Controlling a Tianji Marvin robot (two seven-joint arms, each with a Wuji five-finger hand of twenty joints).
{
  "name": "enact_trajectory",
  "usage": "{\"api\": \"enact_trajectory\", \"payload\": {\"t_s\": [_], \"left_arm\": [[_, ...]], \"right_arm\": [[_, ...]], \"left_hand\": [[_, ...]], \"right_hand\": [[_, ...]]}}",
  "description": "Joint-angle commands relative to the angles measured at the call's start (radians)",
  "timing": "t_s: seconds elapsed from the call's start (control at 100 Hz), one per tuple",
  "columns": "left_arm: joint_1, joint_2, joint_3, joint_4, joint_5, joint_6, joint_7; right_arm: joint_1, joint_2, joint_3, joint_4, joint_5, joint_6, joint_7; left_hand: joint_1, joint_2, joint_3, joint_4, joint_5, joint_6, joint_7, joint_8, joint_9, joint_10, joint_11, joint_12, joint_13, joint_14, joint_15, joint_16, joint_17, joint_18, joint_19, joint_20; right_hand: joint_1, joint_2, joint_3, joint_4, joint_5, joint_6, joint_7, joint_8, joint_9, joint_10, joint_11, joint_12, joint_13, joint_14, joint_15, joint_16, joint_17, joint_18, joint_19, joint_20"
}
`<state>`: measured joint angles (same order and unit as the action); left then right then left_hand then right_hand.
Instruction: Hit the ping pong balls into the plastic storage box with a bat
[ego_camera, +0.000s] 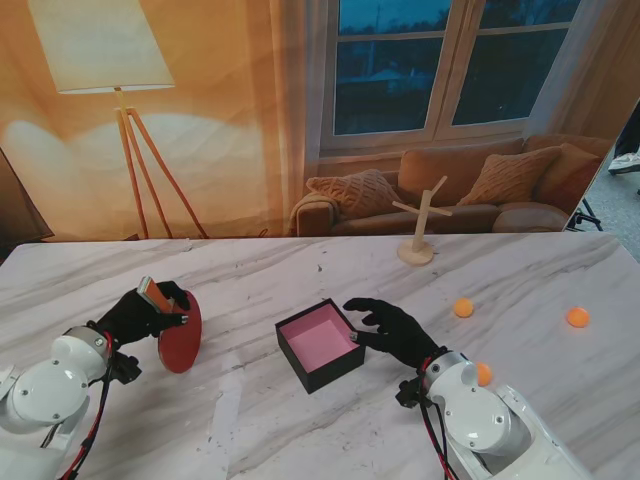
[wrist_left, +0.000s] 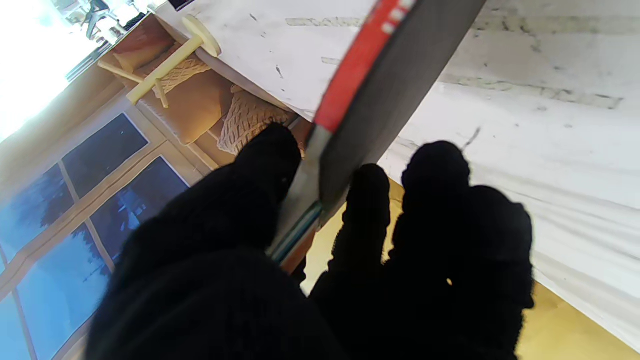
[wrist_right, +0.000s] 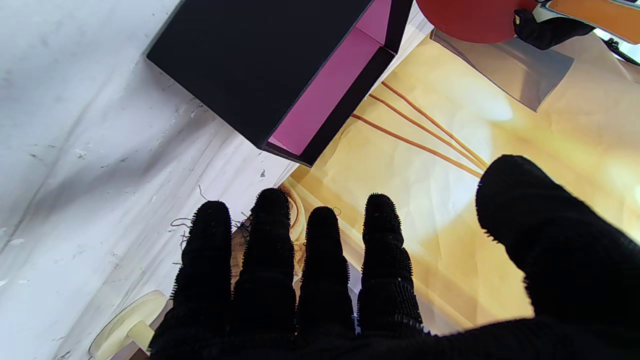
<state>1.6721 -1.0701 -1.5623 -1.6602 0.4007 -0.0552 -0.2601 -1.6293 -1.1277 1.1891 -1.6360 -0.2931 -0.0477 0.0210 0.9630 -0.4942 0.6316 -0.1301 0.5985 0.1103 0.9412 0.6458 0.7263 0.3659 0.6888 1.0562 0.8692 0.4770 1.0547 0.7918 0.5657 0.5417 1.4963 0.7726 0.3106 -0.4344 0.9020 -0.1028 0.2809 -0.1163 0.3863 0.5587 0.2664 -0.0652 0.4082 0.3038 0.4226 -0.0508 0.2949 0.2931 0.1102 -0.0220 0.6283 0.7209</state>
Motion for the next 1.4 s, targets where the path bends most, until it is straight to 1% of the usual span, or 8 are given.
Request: {"api": "enact_trajectory", "payload": {"t_s": [0.0,0.19,0.28,0.36,0.46,0.8,0.89,1.39], "left_arm": [[0.006,0.007,0.001,0.009,0.015,0.013,-0.032],[0.008,0.017,-0.005,0.011,0.087,0.02,-0.055],[0.013,0.017,-0.007,0.01,0.105,0.027,-0.052],[0.016,0.017,-0.01,0.011,0.119,0.025,-0.047],[0.018,0.015,-0.01,0.011,0.114,0.029,-0.038],[0.011,-0.009,-0.003,0.009,-0.015,0.048,0.026],[0.011,-0.013,0.0,0.002,-0.047,0.051,0.031],[-0.016,-0.04,0.05,-0.022,-0.146,0.037,0.118]], "right_arm": [[-0.003,0.0,-0.001,-0.002,0.004,0.007,0.016],[-0.005,-0.001,0.0,-0.005,0.011,0.01,0.018],[-0.005,-0.001,0.001,-0.005,0.012,0.012,0.018],[-0.005,-0.001,0.002,-0.006,0.014,0.012,0.019],[-0.005,-0.001,0.002,-0.006,0.015,0.012,0.02],[-0.005,-0.001,0.003,-0.006,0.016,0.013,0.02],[-0.005,-0.001,0.003,-0.005,0.016,0.012,0.019],[-0.002,-0.004,0.007,0.003,0.003,-0.017,-0.001]], "left_hand": [[0.061,0.014,0.06,-0.014,-0.017,0.09,0.027,0.016,0.044,-0.008,0.038,0.051,0.066,0.049,0.052,0.023,0.049,-0.075,0.078,0.011],[0.019,0.006,0.055,-0.022,-0.018,0.074,-0.003,0.026,0.135,-0.013,0.147,-0.012,0.152,0.074,0.111,0.004,0.152,-0.046,0.153,-0.001],[0.008,0.008,0.055,-0.024,0.013,0.079,-0.013,0.007,0.229,-0.023,0.238,-0.136,0.241,0.078,0.16,-0.048,0.243,-0.055,0.247,-0.042],[0.006,0.004,0.062,-0.026,0.029,0.082,-0.017,-0.01,0.291,-0.023,0.204,-0.245,0.263,0.094,0.13,-0.086,0.257,-0.067,0.27,-0.063],[0.017,-0.002,0.095,-0.024,0.037,0.08,-0.005,-0.014,0.313,-0.018,0.174,-0.302,0.257,0.096,0.108,-0.096,0.248,-0.067,0.264,-0.069],[0.0,-0.05,0.19,-0.017,0.039,0.14,0.064,-0.042,0.333,-0.031,0.147,-0.34,0.251,0.088,0.058,-0.125,0.241,-0.068,0.217,-0.1],[0.013,-0.044,0.182,-0.016,0.023,0.143,0.081,-0.054,0.313,-0.033,0.123,-0.328,0.205,0.106,0.021,-0.124,0.182,-0.055,0.176,-0.097],[0.025,-0.042,0.179,-0.015,0.018,0.142,0.094,-0.069,0.314,-0.027,0.126,-0.322,0.2,0.108,0.023,-0.122,0.172,-0.057,0.174,-0.081]], "right_hand": [[-0.03,0.023,-0.018,0.032,0.019,-0.036,0.004,0.005,-0.045,-0.027,-0.012,0.004,-0.019,-0.003,0.011,0.014,-0.004,-0.013,0.004,0.017],[-0.029,0.033,-0.029,0.032,0.02,-0.037,0.004,0.004,-0.046,-0.03,-0.014,0.004,-0.021,-0.004,0.01,0.014,-0.005,-0.011,0.002,0.018],[-0.029,0.037,-0.033,0.033,0.02,-0.037,0.003,0.004,-0.046,-0.031,-0.014,0.004,-0.023,-0.004,0.009,0.014,-0.005,-0.013,0.002,0.018],[-0.029,0.039,-0.036,0.034,0.02,-0.037,0.003,0.004,-0.047,-0.03,-0.015,0.004,-0.02,-0.004,0.01,0.015,-0.005,-0.012,0.001,0.019],[-0.028,0.04,-0.039,0.034,0.02,-0.037,0.003,0.004,-0.046,-0.032,-0.015,0.004,-0.022,-0.004,0.009,0.015,-0.005,-0.012,0.0,0.019],[-0.027,0.042,-0.043,0.036,0.02,-0.037,0.003,0.004,-0.045,-0.032,-0.016,0.005,-0.022,-0.003,0.009,0.015,-0.005,-0.011,-0.002,0.022],[-0.027,0.041,-0.043,0.036,0.021,-0.037,0.003,0.004,-0.044,-0.03,-0.016,0.005,-0.021,-0.004,0.009,0.015,-0.004,-0.011,-0.002,0.023],[-0.027,0.032,-0.038,0.037,-0.024,-0.032,-0.015,0.001,-0.036,-0.024,-0.017,0.005,-0.018,0.001,0.008,0.015,-0.005,-0.02,-0.012,0.02]]}}
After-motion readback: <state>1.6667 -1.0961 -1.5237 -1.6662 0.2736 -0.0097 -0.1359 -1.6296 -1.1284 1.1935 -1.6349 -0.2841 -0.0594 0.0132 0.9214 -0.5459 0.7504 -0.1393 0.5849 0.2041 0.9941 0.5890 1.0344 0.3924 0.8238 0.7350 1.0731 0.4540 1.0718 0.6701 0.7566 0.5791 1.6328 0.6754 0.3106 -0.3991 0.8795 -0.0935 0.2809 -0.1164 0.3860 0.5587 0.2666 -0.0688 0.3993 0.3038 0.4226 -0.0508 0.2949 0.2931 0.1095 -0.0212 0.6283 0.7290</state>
